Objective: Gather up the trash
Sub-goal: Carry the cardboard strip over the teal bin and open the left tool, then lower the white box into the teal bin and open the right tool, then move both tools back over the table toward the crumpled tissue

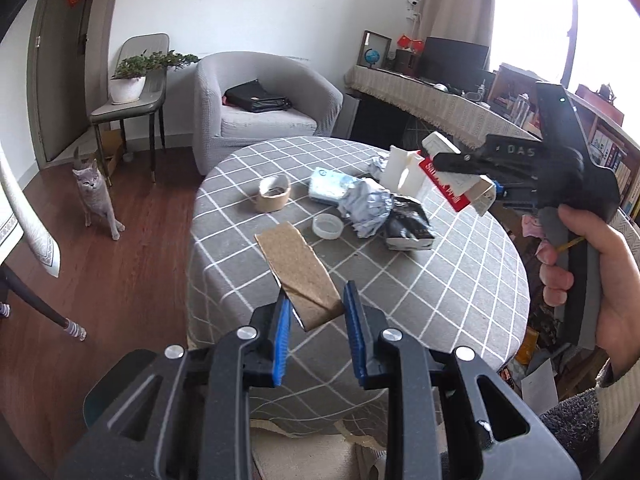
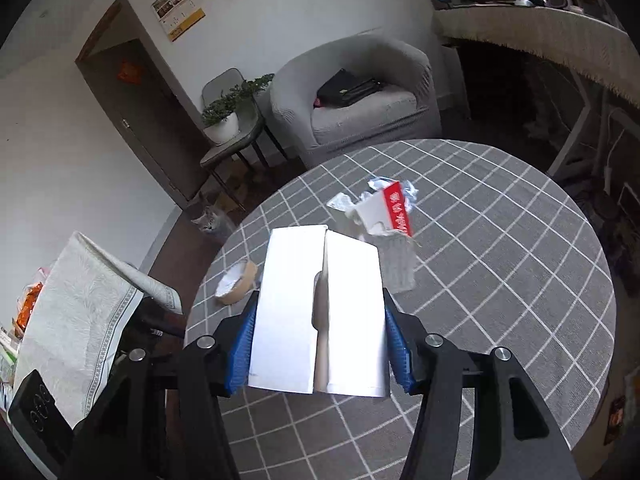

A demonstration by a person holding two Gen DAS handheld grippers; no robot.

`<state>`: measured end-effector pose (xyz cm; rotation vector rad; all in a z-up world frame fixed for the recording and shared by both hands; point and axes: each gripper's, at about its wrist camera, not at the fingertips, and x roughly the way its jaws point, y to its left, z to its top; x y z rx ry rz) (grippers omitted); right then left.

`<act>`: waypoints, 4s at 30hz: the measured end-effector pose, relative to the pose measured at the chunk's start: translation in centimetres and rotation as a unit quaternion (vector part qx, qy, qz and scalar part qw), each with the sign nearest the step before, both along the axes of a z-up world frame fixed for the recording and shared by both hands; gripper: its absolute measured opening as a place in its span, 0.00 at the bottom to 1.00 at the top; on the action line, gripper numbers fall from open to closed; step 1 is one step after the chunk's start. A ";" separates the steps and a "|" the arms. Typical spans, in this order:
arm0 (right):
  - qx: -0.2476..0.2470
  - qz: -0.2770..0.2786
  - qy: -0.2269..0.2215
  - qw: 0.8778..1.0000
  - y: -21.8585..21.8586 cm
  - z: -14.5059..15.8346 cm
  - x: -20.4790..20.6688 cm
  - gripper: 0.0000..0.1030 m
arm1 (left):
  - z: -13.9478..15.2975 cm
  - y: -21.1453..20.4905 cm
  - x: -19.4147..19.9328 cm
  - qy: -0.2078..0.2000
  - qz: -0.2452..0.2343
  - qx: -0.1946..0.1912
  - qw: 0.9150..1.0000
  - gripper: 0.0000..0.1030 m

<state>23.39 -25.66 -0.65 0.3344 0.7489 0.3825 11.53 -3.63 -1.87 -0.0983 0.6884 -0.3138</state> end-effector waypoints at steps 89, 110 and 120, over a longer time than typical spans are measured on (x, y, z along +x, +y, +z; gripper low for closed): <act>-0.261 0.325 0.254 0.872 38.9 -26.1 -3.0 0.75 | -8.1 24.5 -5.1 0.123 0.145 -0.001 0.982 0.15; -0.175 0.345 0.128 0.913 34.6 -14.5 -3.7 0.77 | -2.0 22.7 -3.5 0.053 0.153 -0.009 0.987 0.16; -0.143 0.306 0.039 0.940 29.0 -6.9 -3.5 0.66 | 0.9 21.7 -2.6 0.014 0.157 -0.019 0.987 0.24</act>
